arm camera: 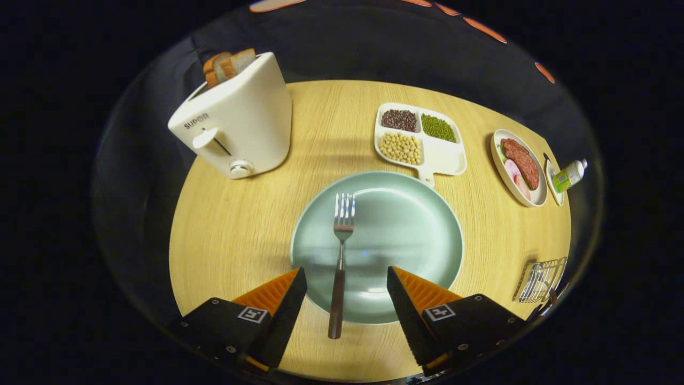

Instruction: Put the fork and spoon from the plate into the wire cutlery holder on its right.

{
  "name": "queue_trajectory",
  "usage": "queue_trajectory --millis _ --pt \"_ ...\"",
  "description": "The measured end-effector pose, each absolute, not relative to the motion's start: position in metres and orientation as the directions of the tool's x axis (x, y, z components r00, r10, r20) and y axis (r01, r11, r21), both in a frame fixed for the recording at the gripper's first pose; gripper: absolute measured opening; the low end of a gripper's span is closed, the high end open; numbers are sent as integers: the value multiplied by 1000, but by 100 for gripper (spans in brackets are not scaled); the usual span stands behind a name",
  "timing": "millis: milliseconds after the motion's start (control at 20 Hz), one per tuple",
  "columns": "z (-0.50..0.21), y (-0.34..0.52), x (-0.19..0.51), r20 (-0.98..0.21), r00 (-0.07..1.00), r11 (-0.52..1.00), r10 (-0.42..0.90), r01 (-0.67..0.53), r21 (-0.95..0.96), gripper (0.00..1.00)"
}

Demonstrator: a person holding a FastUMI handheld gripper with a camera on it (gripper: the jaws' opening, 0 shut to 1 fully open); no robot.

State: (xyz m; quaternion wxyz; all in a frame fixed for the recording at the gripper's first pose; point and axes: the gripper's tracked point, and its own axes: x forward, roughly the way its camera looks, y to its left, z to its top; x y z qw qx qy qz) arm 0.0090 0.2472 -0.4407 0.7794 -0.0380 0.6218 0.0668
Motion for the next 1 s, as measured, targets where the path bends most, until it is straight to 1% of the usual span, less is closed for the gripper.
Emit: queue_trajectory --millis 100,150,200,350,400,450,500,550,600,650,700,750,850,1000 --pt "-449 249 8 -980 194 988 46 -156 15 86" --pt "-453 248 8 -982 185 987 37 -157 7 79" --pt "-457 245 8 -984 176 988 22 -156 -6 76" --pt "-467 245 2 -992 128 989 -3 -143 -21 56" --pt "-471 248 1 -993 118 990 -4 -140 -21 51" --pt "-474 247 -1 -994 107 990 -13 -139 -27 40" --pt "-476 246 -4 -996 88 991 -23 -133 -35 34" --pt "-477 246 -6 -997 76 992 -26 -123 -36 22" --pt "-476 247 -4 -997 78 993 -14 -114 -23 15" --pt "-477 249 -4 -997 74 994 -3 -107 -11 11" --pt "-476 250 -5 -997 74 995 13 -102 5 11" --pt "-475 252 -5 -997 77 996 33 -88 26 8" --pt "-470 250 -4 -993 95 995 67 -75 60 5" --pt "-452 239 -1 -984 150 993 98 -81 86 5"
